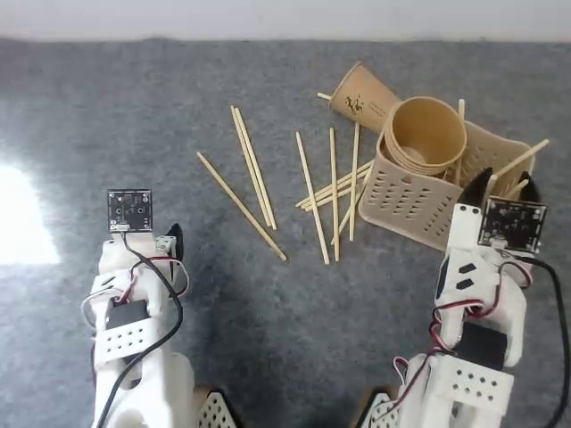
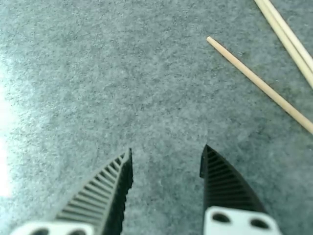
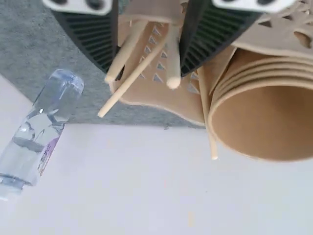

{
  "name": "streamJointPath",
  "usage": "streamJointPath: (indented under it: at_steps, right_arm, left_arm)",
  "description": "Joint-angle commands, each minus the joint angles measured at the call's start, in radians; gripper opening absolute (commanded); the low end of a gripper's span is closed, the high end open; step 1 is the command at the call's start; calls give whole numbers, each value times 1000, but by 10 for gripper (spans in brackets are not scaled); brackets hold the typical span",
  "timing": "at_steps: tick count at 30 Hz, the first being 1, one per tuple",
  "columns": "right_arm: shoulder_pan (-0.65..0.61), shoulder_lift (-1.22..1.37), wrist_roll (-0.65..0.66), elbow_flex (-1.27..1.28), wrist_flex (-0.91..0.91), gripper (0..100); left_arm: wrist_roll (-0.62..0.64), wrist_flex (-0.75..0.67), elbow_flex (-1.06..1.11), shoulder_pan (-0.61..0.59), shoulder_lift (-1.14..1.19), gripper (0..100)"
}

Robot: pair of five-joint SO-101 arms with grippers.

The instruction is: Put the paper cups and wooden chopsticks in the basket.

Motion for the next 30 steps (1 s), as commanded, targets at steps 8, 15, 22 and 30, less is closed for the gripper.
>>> streamJointPath:
  at_steps: [8, 15, 22, 30]
  right_arm:
    - [-4, 202, -2, -621, 369, 154]
    - [-56, 506, -2, -1062, 723, 153]
    - [-298, 743, -3, -1464, 1070, 151]
    - [-441, 972, -5, -1588, 1228, 151]
  left_arm:
    - [-12, -26, -5, 6, -17, 214]
    - [-12, -26, -5, 6, -17, 214]
    - [-12, -26, -5, 6, -17, 214]
    - [-12, -25, -5, 6, -17, 214]
